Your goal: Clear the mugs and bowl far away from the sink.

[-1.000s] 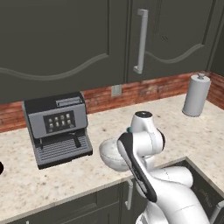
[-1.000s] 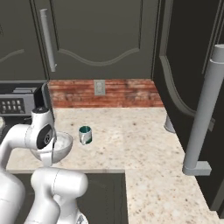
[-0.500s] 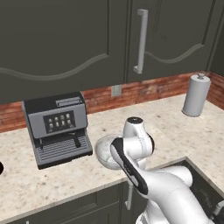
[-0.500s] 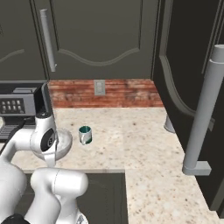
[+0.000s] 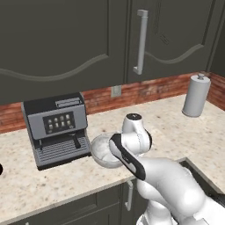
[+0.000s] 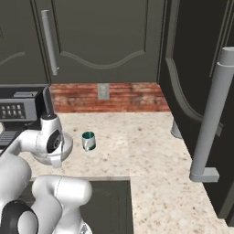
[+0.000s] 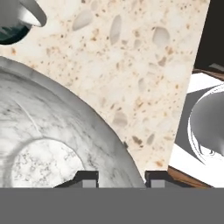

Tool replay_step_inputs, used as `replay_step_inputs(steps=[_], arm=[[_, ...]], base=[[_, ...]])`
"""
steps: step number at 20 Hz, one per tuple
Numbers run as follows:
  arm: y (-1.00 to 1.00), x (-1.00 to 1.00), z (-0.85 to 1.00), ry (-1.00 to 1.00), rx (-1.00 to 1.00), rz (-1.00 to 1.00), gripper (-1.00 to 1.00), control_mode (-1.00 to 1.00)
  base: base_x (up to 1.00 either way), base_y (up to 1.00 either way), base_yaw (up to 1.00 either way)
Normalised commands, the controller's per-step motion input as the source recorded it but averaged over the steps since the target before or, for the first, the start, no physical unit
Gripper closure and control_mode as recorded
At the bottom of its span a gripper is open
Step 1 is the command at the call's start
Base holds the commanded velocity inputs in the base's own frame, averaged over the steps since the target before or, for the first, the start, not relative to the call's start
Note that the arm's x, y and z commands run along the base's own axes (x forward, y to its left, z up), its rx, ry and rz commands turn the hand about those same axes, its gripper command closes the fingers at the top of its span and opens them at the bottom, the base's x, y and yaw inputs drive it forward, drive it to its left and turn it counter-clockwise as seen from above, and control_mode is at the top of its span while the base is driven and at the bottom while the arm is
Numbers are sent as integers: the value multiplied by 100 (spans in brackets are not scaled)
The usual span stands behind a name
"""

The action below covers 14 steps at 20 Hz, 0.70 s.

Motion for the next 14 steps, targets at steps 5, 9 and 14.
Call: replay_step_inputs(steps=[5, 9, 14], arm=[[0, 1, 0, -1, 0, 0, -100, -100], [0, -7, 13, -5, 0, 0, -100, -100], [-7, -31, 37, -15, 0, 0, -100, -100]], base=[[0, 0, 0], [0, 0, 0], [0, 0, 0]])
